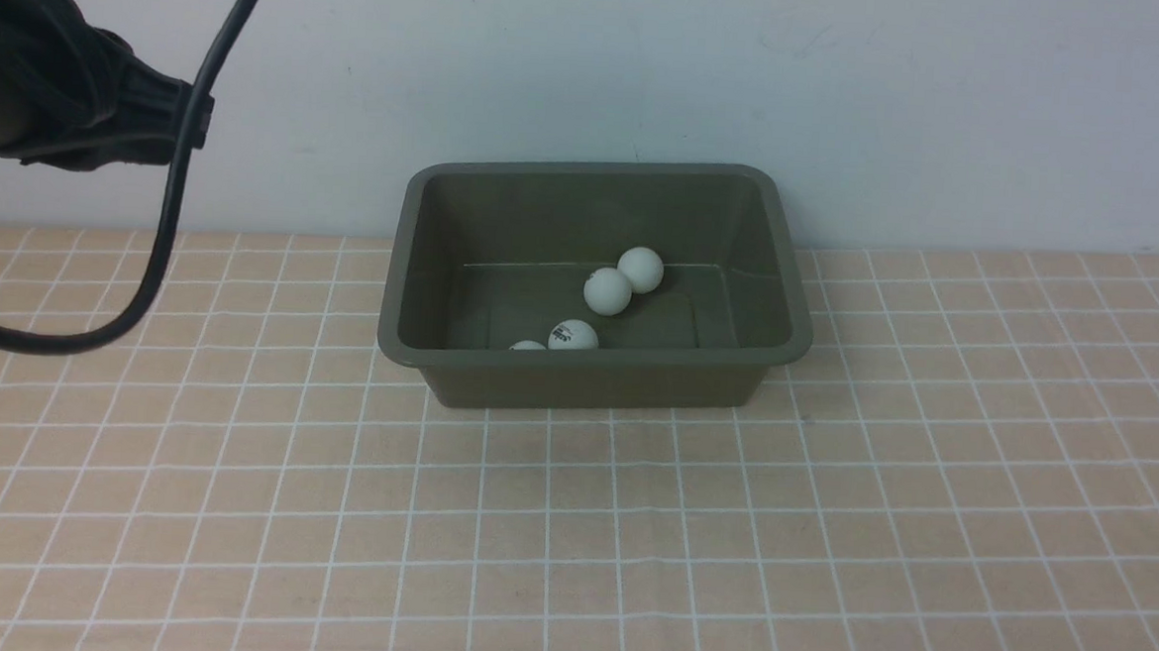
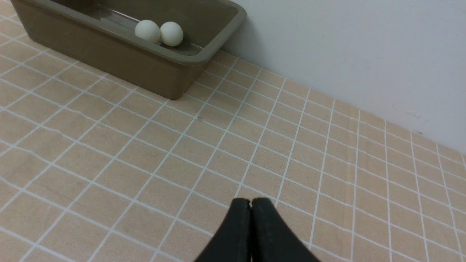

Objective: Put the table tennis balls into the box on the light coffee tablecloth.

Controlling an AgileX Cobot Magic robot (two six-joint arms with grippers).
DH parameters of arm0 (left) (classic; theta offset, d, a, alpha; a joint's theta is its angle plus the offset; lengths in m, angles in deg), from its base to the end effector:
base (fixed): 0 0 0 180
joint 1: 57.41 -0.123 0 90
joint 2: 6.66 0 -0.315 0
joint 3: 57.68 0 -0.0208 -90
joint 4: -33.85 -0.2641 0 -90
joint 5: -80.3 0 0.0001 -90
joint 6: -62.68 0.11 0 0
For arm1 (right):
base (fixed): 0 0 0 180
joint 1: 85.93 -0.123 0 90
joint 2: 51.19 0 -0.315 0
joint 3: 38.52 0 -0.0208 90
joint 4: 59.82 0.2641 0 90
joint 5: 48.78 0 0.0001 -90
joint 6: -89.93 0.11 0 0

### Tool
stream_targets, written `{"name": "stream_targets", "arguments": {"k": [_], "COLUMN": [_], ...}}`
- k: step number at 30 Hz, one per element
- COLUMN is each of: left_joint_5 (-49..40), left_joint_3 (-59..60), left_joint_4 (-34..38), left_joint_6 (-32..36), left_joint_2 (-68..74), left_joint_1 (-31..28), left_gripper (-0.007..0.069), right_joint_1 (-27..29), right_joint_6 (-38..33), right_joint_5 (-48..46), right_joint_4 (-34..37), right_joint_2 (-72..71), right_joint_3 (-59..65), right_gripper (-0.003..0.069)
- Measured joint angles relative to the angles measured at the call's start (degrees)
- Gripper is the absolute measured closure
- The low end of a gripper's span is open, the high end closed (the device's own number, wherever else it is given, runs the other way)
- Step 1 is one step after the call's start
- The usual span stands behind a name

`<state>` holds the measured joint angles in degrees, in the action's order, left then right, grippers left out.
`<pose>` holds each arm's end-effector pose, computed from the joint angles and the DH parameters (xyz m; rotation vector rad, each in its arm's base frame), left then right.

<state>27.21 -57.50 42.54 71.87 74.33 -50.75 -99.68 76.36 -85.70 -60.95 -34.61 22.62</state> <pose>0.2835 -0.0465 0.4194 0.2758 2.3202 -0.1651 0.0505 0.0110 0.2434 -0.4804 1.9422 -0.0200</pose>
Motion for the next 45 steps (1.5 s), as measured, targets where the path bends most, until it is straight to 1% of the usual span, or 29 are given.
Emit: {"name": "stream_targets", "arguments": {"k": [2, 4, 9, 13, 16, 18, 19, 20, 24, 27, 28, 30, 31, 36, 39, 40, 45], "left_joint_5": [1.6, 3.9, 4.1, 4.4, 4.6, 5.0, 5.1, 6.1, 7.1, 7.2, 7.2, 7.3, 7.3, 7.3, 7.4, 7.9, 12.4], "left_joint_3": [0.0, 0.0, 0.0, 0.0, 0.0, 0.0, 0.0, 0.0, 0.3, 2.3, 2.8, 6.5, 6.8, 17.1, 23.8, 27.2, 38.7], "left_joint_4": [1.5, 6.5, 16.6, 18.9, 18.8, 17.7, 17.7, 16.1, 13.3, 11.6, 11.4, 9.8, 9.7, 9.0, 9.0, 9.0, 9.0], "left_joint_6": [0.0, 0.0, 0.0, 0.6, 2.5, 6.1, 6.5, 10.0, 15.9, 17.7, 17.8, 18.1, 18.1, 18.4, 18.5, 18.5, 18.2], "left_joint_2": [0.0, 0.0, 0.0, 0.0, 0.0, 0.0, 0.0, 0.0, -1.4, -5.7, -6.6, -13.1, -13.7, -27.5, -33.6, -35.9, -40.8], "left_joint_1": [0.0, 0.0, 0.0, 0.0, 0.0, 0.1, 0.1, 0.1, 0.2, 0.2, 0.2, 0.2, 0.2, -0.6, -4.0, -6.9, -14.8], "left_gripper": [0.0693, 0.0693, 0.0693, 0.0693, 0.0693, 0.0693, 0.0693, 0.0693, 0.0693, 0.0693, 0.0693, 0.0693, 0.0693, 0.0693, 0.0693, 0.0693, 0.0693], "right_joint_1": [0.0, 0.0, 0.0, 0.0, 0.0, 0.0, 0.0, 0.0, 0.0, 0.0, 0.0, 0.0, 0.0, 0.0, 0.0, 0.0, 0.0], "right_joint_6": [0.0, 0.0, 0.0, 0.0, 0.0, 0.0, 0.0, 0.0, 0.0, 0.0, 0.0, 0.0, 0.0, 0.0, 0.0, 0.0, 0.0], "right_joint_5": [0.0, 0.0, 0.0, 0.0, -0.1, -0.1, -0.1, -0.1, -0.1, -0.1, -0.1, -0.1, -0.1, -0.1, -0.1, -0.1, -0.1], "right_joint_4": [0.0, 0.0, 0.0, 0.0, 0.0, 0.0, 0.0, 0.0, 0.0, 0.0, 0.0, 0.0, 0.0, 0.0, 0.0, 0.0, 0.0], "right_joint_2": [0.0, 0.0, 0.0, 0.0, 0.0, 0.0, 0.0, 0.0, 0.0, 0.0, 0.0, 0.0, 0.0, 0.0, 0.0, 0.0, 0.0], "right_joint_3": [0.0, 0.0, 0.0, 0.0, 0.0, 0.0, 0.0, 0.0, 0.0, 0.0, 0.0, 0.0, 0.0, 0.0, 0.0, 0.0, 0.0], "right_gripper": [0.0677, 0.0677, 0.0677, 0.0677, 0.0677, 0.0677, 0.0677, 0.0677, 0.0677, 0.0677, 0.0677, 0.0677, 0.0677, 0.0677, 0.0677, 0.0677, 0.0677]}}
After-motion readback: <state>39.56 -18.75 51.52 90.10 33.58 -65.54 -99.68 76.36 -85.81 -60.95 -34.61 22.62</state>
